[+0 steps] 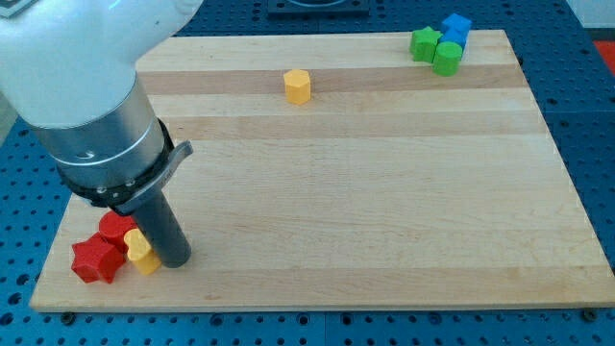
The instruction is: Push the yellow heart to the right of the red star
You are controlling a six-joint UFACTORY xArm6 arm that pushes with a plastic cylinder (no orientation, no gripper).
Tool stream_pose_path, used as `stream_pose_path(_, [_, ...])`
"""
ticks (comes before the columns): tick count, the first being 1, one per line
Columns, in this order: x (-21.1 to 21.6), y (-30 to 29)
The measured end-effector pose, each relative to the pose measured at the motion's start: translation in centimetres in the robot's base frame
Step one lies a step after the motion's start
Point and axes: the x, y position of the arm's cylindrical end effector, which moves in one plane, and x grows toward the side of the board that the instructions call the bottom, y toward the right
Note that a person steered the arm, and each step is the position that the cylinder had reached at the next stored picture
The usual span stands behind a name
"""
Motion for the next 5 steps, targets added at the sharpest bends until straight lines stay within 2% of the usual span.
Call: stream_pose_path(5, [0.2,-1.9])
